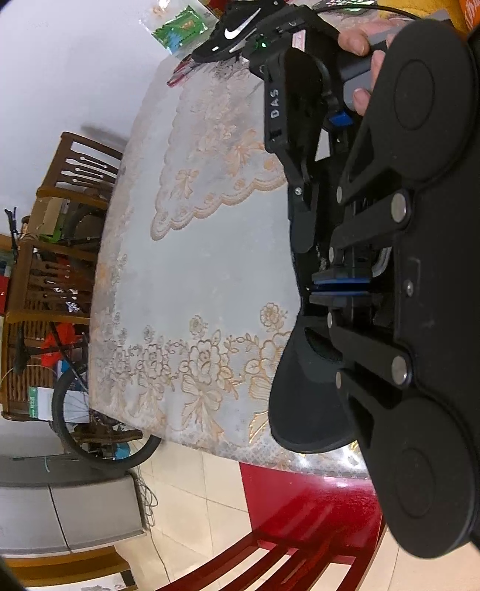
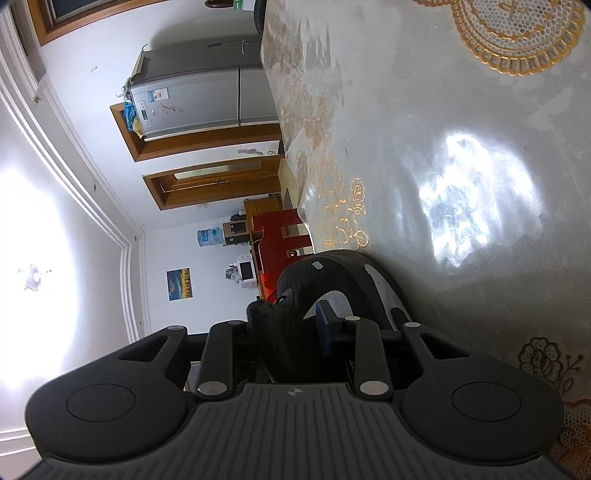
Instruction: Lace up shoes with both hands
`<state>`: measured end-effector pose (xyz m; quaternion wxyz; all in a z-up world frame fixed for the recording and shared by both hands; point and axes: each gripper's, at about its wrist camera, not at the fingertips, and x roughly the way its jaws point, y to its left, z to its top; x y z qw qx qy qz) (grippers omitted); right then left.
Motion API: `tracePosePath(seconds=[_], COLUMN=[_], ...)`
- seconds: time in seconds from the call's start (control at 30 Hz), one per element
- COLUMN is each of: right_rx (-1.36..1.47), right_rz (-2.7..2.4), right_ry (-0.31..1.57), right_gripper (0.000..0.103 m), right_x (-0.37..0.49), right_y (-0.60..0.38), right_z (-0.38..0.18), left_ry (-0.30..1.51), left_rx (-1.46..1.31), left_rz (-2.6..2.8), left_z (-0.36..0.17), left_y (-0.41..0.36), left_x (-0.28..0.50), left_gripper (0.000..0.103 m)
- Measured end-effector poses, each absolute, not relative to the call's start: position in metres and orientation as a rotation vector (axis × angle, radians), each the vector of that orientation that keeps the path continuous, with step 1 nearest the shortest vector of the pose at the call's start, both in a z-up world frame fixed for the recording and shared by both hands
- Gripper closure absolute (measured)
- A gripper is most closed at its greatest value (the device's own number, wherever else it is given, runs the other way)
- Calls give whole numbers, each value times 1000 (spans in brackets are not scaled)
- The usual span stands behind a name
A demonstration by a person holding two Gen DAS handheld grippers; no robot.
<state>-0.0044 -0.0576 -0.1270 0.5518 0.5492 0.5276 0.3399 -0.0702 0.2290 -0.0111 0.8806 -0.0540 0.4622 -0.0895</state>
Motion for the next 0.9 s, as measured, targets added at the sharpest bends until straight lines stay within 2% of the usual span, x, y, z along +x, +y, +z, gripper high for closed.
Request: tracePosePath(seconds=[0.33, 0.5, 0.6, 0.63, 0.73, 0.8, 0.9], right_rx=[1243, 1071, 899, 872, 981, 974, 818], right_rz=[821, 841, 884, 908, 979, 964, 937], right_ry=[1227, 1180, 1149, 1139, 1089, 1076, 1101], right_gripper=[75, 72, 63, 56, 50, 50, 59], right_x=[-6, -8, -8, -8, -1, 8, 12], right_y=[-54, -49, -44, -43, -49, -46, -27], right_z=[-121, -98, -73, -67, -58, -57, -60], left_ry=[955, 955, 947, 945, 941, 939, 938], left_rx=[-94, -121, -136, -139, -164, -168, -174], left_rz=[-184, -182, -176, -174, -174, -172, -173], left_z=[-20, -29, -33, -34, -34, -34, -34], left_y=[225, 228, 231, 232, 234, 234, 234], left_x=[-66, -66, -68, -69, -70, -70, -71], left_gripper=[100, 100, 100, 100, 100, 100, 100])
